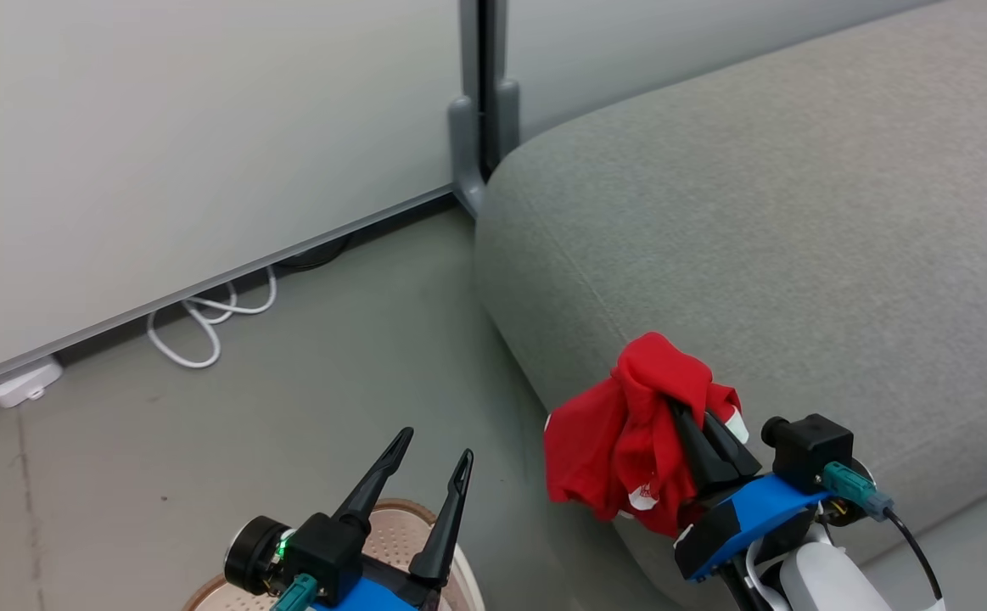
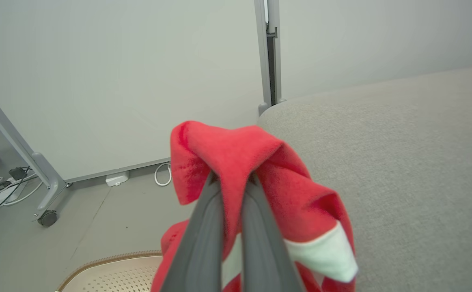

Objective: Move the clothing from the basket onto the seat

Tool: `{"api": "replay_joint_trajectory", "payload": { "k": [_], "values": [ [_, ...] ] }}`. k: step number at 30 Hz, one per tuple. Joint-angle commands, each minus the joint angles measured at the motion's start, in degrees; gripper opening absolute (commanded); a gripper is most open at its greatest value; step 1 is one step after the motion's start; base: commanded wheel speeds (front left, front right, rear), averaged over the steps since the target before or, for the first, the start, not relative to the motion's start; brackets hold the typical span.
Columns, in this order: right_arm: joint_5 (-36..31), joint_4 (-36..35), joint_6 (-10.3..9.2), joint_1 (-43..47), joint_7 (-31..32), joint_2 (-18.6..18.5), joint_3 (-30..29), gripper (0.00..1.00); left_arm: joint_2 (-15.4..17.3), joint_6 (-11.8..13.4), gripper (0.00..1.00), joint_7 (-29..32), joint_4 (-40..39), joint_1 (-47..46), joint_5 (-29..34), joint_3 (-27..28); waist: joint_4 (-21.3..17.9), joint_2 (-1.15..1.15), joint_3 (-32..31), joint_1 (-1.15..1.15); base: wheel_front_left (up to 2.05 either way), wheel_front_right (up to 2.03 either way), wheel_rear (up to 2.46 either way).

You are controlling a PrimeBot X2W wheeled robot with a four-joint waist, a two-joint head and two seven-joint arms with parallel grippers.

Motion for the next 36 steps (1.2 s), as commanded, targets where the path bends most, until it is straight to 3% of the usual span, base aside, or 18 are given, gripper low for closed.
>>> {"api": "replay_joint_trajectory", "payload": {
  "k": [1,15,29,36],
  "values": [
    [0.6,-0.2,0.04,-0.6,-0.3,-0.1,0.0,0.0,0.4,0.0,1.0,-0.2,-0.3,-0.6,0.1,-0.1,-2.0,0.0,0.6,0.0,0.0,0.0,0.0],
    [1.8,0.8,0.04,-0.9,-1.7,-0.1,0.3,0.0,1.3,-0.1,1.0,-0.2,-0.9,-1.5,0.4,-0.7,-7.5,0.0,2.0,0.0,0.0,0.0,0.0],
    [2.8,1.9,0.03,-2.3,-2.2,-0.1,0.5,0.0,2.1,-0.1,1.0,-0.2,-1.1,-1.4,0.1,-1.1,-7.5,0.0,2.4,0.0,0.0,0.0,0.0],
    [3.4,2.3,0.04,-8.3,-1.3,-0.1,-1.5,0.0,2.9,-0.1,1.0,-0.2,-1.8,-2.7,1.6,-1.2,-6.6,0.0,5.1,0.0,0.0,0.0,0.0]
  ]
}}
